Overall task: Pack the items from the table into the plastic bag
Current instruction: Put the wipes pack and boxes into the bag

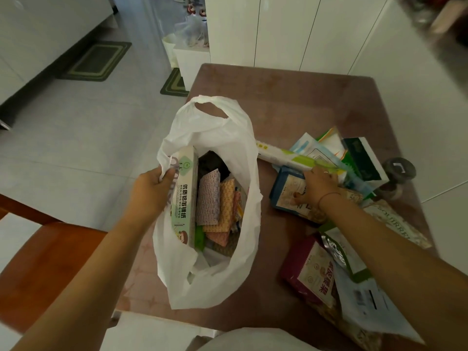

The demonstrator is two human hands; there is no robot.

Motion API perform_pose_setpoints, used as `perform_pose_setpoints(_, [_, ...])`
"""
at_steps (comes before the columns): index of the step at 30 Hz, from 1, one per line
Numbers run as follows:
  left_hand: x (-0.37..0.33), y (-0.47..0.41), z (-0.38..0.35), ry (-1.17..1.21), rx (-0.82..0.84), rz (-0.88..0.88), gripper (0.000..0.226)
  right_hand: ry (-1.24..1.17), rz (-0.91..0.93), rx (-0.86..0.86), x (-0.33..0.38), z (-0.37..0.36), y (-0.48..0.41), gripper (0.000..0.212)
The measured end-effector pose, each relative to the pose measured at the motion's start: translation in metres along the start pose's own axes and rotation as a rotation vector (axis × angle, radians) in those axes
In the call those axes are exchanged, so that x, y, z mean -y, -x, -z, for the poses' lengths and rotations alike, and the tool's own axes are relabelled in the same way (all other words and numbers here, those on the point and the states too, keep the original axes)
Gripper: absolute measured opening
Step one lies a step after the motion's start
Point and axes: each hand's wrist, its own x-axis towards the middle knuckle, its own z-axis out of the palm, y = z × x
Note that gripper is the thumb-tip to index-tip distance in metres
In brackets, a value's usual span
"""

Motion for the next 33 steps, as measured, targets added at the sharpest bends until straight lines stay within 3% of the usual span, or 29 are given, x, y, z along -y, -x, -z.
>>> perform_pose_setpoints(6, [-0.003,-0.001,-0.002,-0.047,-0.016,-0.017,0.036,-0.086,0.06,-0.009,-0.004,-0.001,0.004,0.087])
perform_pose_setpoints(10, [-0.004,-0.001,0.0,-0.007,-0.03,-0.015,0.041,-0.362,0.101,-0.035,-0.002,0.015,0.015,0.062])
perform_pose_setpoints(12, [-0.004,-0.001,0.002,0.012,-0.039,-0.015,0.042,-0.586,0.036,-0.155,0.002,0.043,0.024,0.045])
perform_pose_setpoints(15, [-0.005,-0.001,0.005,0.047,-0.054,-0.021,0.043,-1.141,-0.074,-0.314,0.01,0.105,0.048,0.041])
perform_pose_setpoints(18, [-0.008,0.0,0.007,0.044,-0.07,-0.019,0.04,-1.634,0.053,-0.149,0.02,0.158,0.088,0.027])
perform_pose_setpoints(20, [-0.008,0.001,0.008,0.048,-0.055,-0.023,0.042,-1.78,0.163,0.061,0.037,0.17,0.109,0.028])
perform_pose_setpoints(23, [-0.008,0.003,0.009,0.057,-0.024,-0.026,0.049,-1.811,0.151,0.144,0.081,0.154,0.118,0.032])
perform_pose_setpoints(27, [-0.008,0.003,0.013,0.053,-0.038,-0.013,0.051,-1.647,0.061,-0.138,0.145,0.125,0.109,0.048])
perform_pose_setpoints(30, [-0.007,0.002,0.017,0.072,-0.04,-0.006,0.045,-1.47,0.107,-0.296,0.174,0.108,0.109,0.07])
perform_pose_setpoints(33, [-0.006,0.002,0.02,0.078,-0.027,-0.016,0.047,-1.223,0.211,-0.233,0.186,0.08,0.112,0.085])
